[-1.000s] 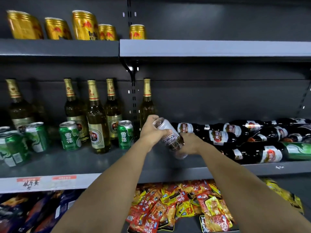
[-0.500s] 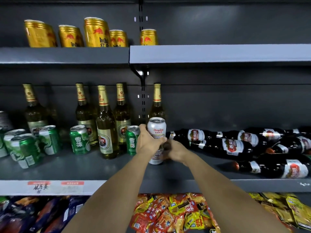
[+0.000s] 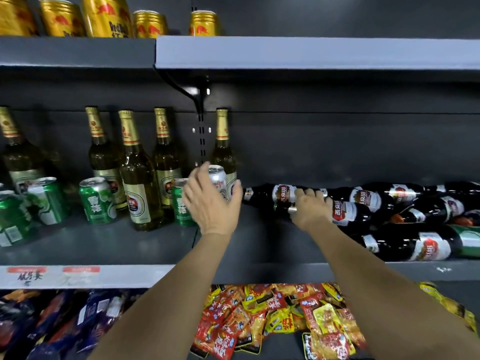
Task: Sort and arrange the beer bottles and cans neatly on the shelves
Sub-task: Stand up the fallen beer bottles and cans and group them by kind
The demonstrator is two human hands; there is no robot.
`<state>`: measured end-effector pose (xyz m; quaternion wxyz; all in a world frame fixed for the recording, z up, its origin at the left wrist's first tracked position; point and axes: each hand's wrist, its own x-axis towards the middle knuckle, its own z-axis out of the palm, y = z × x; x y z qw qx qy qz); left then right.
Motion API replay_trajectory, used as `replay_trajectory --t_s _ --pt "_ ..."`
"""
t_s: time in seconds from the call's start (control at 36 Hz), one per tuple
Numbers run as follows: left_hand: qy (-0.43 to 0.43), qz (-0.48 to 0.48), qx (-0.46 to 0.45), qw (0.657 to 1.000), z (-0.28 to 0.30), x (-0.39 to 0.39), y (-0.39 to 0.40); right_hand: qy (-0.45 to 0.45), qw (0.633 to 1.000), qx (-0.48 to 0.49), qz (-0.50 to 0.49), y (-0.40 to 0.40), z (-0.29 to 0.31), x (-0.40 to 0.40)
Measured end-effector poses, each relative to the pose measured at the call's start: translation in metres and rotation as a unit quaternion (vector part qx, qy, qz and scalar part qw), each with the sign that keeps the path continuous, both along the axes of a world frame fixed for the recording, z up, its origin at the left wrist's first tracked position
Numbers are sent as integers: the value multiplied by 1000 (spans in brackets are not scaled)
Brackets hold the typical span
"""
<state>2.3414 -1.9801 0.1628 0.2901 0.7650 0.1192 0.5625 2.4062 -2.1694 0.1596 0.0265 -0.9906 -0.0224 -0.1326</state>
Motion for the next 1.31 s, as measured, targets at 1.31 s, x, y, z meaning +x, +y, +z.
replay_trajectory --t_s 1.31 --pt "366 -190 -206 887 -27 95 -107 33 875 483 5 -100 35 51"
